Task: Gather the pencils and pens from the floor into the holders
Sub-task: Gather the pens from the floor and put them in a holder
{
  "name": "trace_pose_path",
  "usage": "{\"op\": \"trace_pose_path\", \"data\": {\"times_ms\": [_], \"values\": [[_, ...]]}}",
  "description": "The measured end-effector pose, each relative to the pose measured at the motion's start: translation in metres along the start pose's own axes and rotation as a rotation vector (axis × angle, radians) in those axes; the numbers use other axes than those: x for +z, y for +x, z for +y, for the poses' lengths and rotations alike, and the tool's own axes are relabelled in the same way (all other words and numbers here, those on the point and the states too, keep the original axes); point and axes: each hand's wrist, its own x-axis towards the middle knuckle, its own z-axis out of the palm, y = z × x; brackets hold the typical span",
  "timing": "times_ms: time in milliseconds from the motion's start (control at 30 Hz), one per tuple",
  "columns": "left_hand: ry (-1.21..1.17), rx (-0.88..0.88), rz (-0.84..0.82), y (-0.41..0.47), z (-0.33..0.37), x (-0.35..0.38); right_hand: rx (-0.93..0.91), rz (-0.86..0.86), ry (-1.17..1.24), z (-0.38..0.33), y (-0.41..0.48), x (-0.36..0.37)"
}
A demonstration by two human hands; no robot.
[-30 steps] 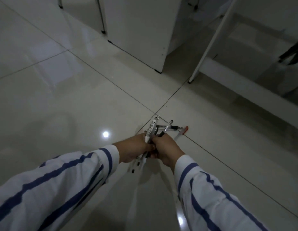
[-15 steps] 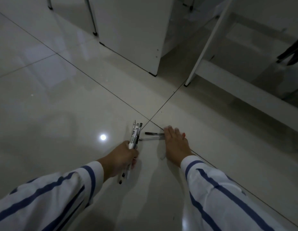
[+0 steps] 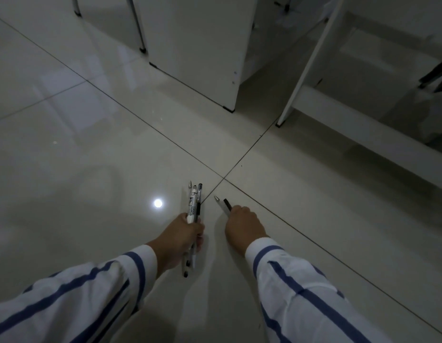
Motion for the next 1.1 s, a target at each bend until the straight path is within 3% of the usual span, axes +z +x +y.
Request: {"op": "trace_pose_path", "data": {"times_ms": [133, 300, 467, 700, 900, 1100], "values": [[-0.062, -0.037, -0.035, -0.013, 0.000, 0.009, 0.114, -0.128, 0.179, 0.004, -0.013, 0.001], [-0.114, -0.106, -0.221, -0.036, -0.003, 0.034, 0.147, -0.307, 0.677, 0.016, -0.045, -0.008], [-0.203, -0.168, -0.419, -0.060, -0.010, 0.071, 0.197, -0.267, 0.967, 0.058, -0.087, -0.017], [-0.211, -0.209, -0.512, -0.103, -0.003, 0.127, 0.201, -0.197, 0.893, 0.092, -0.148, -0.051], [-0.183, -0.015, -0.637, -0.159, 0.019, 0.181, 0.118, -0.047, 0.817, 0.119, -0.212, -0.116], [0.042, 0.153, -0.681, -0.246, 0.038, 0.287, 0.090, 0.146, 0.856, 0.193, -0.307, -0.185]]}}
